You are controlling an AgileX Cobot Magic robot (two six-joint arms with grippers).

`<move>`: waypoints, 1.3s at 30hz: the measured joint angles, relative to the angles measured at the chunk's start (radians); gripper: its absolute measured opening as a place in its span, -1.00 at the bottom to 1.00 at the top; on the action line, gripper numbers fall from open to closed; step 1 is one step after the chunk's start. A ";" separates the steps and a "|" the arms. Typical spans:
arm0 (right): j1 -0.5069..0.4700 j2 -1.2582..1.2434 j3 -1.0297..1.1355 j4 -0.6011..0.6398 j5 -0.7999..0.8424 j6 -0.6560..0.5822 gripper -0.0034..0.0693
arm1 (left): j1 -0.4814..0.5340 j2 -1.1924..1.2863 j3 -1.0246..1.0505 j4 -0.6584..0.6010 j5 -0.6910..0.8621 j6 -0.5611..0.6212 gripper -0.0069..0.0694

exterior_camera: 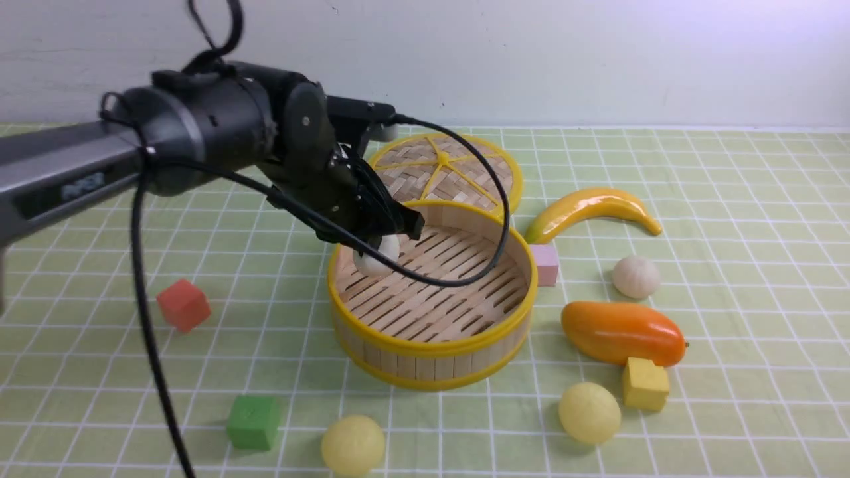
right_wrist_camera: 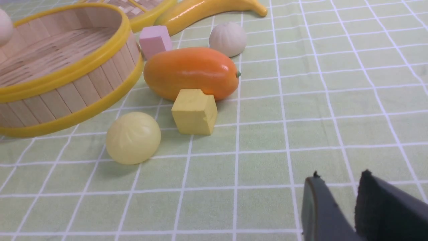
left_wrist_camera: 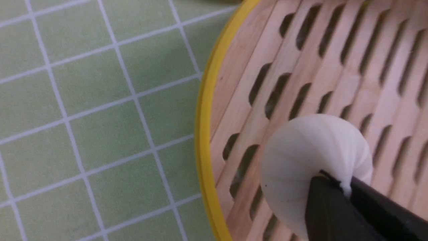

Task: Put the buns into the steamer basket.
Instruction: Use the left arm to put the steamed stuffed bun into the steamer, then use the left arm to grab a steamed stuffed bun

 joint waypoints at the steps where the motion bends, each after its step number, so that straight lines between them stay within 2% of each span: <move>1: 0.000 0.000 0.000 0.000 0.000 0.000 -0.41 | 0.000 0.051 -0.044 0.011 0.036 -0.009 -0.76; 3: 0.000 0.000 0.000 0.000 0.000 0.000 -0.41 | 0.001 0.099 -0.104 0.015 0.079 -0.012 -0.61; 4: 0.000 0.000 0.000 0.000 0.000 0.000 -0.41 | 0.001 0.103 -0.109 0.015 0.083 -0.012 -0.61; 6: 0.000 0.000 0.000 0.000 0.000 0.000 -0.40 | 0.001 0.138 -0.159 0.017 0.122 -0.024 -0.30; 7: 0.000 0.000 0.000 0.000 0.000 0.000 -0.40 | 0.001 0.138 -0.159 0.017 0.123 -0.026 -0.28; 8: 0.000 0.000 0.000 0.000 0.000 0.000 -0.39 | 0.001 0.143 -0.171 0.020 0.128 -0.040 -0.06; 10: 0.000 0.000 0.000 0.000 0.000 0.000 -0.38 | 0.001 0.142 -0.186 0.030 0.137 -0.053 0.23; 12: 0.000 0.000 0.000 0.000 0.000 0.000 -0.37 | 0.001 0.127 -0.196 0.036 0.162 -0.061 0.41; 15: 0.000 0.000 0.000 0.000 0.000 0.000 -0.36 | -0.004 0.078 -0.206 0.040 0.231 -0.066 0.51; 17: 0.000 0.000 0.000 0.000 0.000 0.000 -0.35 | -0.017 -0.003 -0.196 0.045 0.308 -0.073 0.43; 20: 0.000 0.000 0.000 0.000 0.000 0.000 -0.35 | -0.041 -0.120 -0.137 0.045 0.350 -0.085 0.14; 21: 0.000 0.000 0.000 0.000 0.000 0.000 -0.34 | -0.064 -0.213 -0.035 0.043 0.360 -0.091 -0.16; 24: 0.000 0.000 0.000 0.000 0.000 0.000 -0.33 | -0.105 -0.335 0.147 0.023 0.359 -0.095 -0.64; 26: 0.000 0.000 0.000 0.000 0.000 0.000 -0.33 | -0.130 -0.398 0.283 0.006 0.343 -0.095 -0.83; 30: 0.000 0.000 0.000 0.000 0.000 0.000 -0.32 | -0.176 -0.431 0.491 -0.018 0.238 -0.070 -0.85; 33: 0.000 0.000 0.000 0.000 0.000 0.000 -0.31 | -0.177 -0.406 0.525 -0.020 0.182 -0.062 -0.80; 39: 0.000 0.000 0.000 0.000 0.000 0.000 -0.29 | -0.176 -0.336 0.526 -0.020 0.074 -0.060 -0.43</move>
